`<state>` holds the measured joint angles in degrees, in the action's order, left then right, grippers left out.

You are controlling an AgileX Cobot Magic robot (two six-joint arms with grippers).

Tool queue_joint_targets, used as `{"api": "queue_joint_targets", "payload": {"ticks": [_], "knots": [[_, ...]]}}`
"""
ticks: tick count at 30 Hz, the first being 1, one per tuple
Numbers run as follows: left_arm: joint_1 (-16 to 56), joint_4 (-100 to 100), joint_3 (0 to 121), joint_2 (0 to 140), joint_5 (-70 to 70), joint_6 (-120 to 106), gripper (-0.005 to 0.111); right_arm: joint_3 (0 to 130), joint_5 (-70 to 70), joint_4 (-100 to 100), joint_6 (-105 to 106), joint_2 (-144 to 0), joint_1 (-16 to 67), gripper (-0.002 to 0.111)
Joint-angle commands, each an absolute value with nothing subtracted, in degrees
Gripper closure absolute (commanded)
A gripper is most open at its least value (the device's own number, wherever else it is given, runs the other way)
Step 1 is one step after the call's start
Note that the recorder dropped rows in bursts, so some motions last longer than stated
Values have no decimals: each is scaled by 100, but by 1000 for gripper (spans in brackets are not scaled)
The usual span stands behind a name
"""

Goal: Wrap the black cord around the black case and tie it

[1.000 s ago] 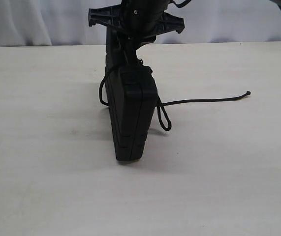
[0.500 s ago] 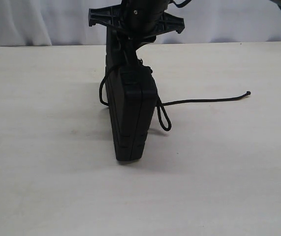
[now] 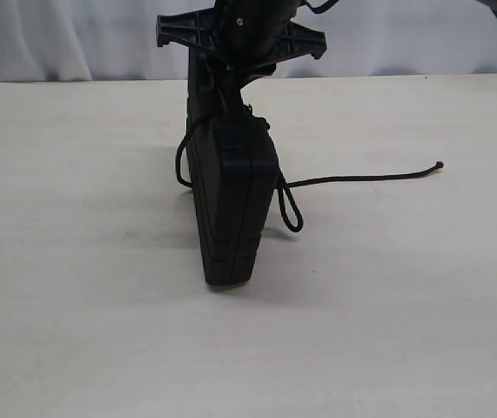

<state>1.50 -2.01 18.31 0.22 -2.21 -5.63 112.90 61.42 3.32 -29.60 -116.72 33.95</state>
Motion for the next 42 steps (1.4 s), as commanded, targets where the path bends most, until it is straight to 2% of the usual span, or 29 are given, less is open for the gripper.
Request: {"api": "queue_joint_targets", "payload": {"ticks": [1, 8, 21, 42], "knots": [[-299, -239, 1191, 0, -118, 55, 107, 11288, 6283, 241, -2967, -11748, 3414, 104], [-368, -249, 0, 0, -94, 175, 107, 11288, 6283, 241, -2967, -11748, 3414, 104], [-27, -424, 0, 0, -1708, -152, 107, 11288, 6283, 241, -2967, -11748, 3414, 104], [-27, -383, 0, 0, -1730, -126, 107, 11288, 6283, 241, -2967, -11748, 3414, 104]]}}
